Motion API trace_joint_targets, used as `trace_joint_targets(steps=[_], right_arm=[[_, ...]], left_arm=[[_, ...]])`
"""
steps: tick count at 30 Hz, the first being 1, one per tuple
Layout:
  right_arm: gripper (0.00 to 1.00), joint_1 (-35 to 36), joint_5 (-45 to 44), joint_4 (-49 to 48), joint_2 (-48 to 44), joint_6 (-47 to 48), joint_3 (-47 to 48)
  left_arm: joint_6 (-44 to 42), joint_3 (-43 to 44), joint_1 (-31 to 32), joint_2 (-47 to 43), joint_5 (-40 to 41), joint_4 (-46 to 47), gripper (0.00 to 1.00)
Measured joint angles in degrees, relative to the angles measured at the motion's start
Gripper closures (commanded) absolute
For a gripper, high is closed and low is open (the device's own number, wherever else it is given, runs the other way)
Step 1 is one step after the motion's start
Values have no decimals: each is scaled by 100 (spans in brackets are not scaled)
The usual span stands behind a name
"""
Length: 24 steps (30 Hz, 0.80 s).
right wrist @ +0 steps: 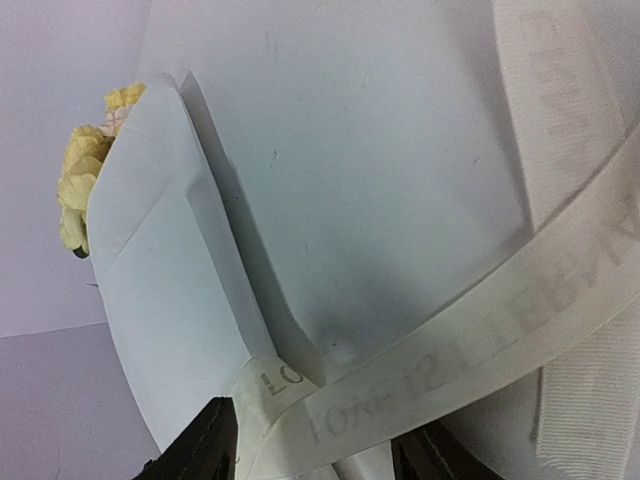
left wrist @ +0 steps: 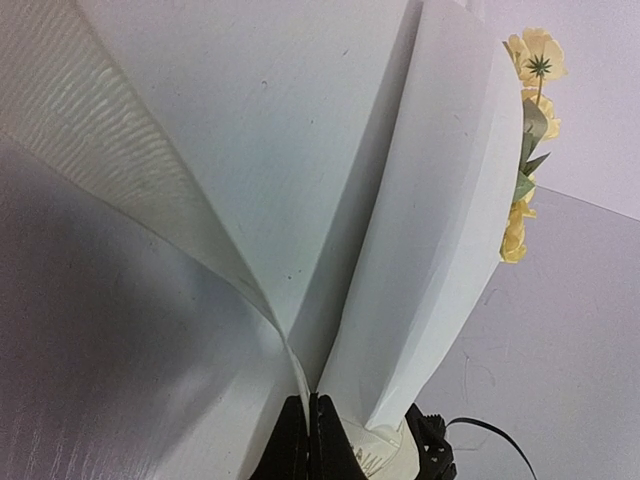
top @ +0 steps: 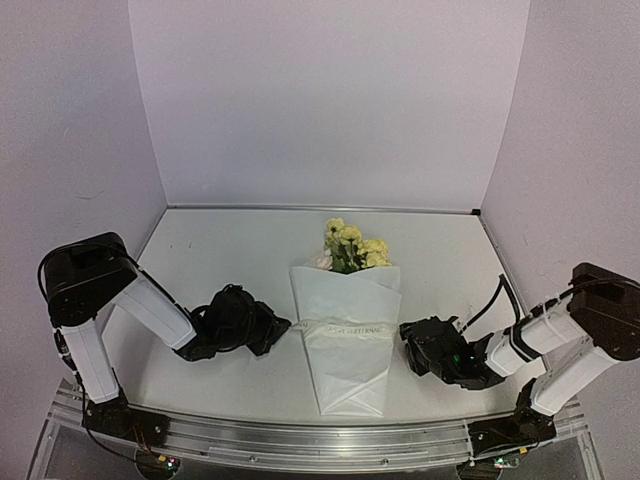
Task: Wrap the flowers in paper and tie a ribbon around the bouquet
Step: Tie the ribbon around the folded bouquet.
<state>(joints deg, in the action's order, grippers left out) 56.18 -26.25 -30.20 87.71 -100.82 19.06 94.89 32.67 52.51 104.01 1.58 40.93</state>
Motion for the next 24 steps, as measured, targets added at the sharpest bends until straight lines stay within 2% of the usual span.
trace_joint_targets(steps=[5, 17, 24], right_arm=[[56, -18, -269, -25, -69, 172, -141], [100, -329, -274, -451, 259, 676, -141], [100, -596, -111, -506, 158, 1305, -141]], left_arm=[[-18, -12, -18, -26, 0, -6, 100], [-58, -82, -68, -116, -11, -50, 100], [-519, 0, -145, -470, -98, -981, 100]])
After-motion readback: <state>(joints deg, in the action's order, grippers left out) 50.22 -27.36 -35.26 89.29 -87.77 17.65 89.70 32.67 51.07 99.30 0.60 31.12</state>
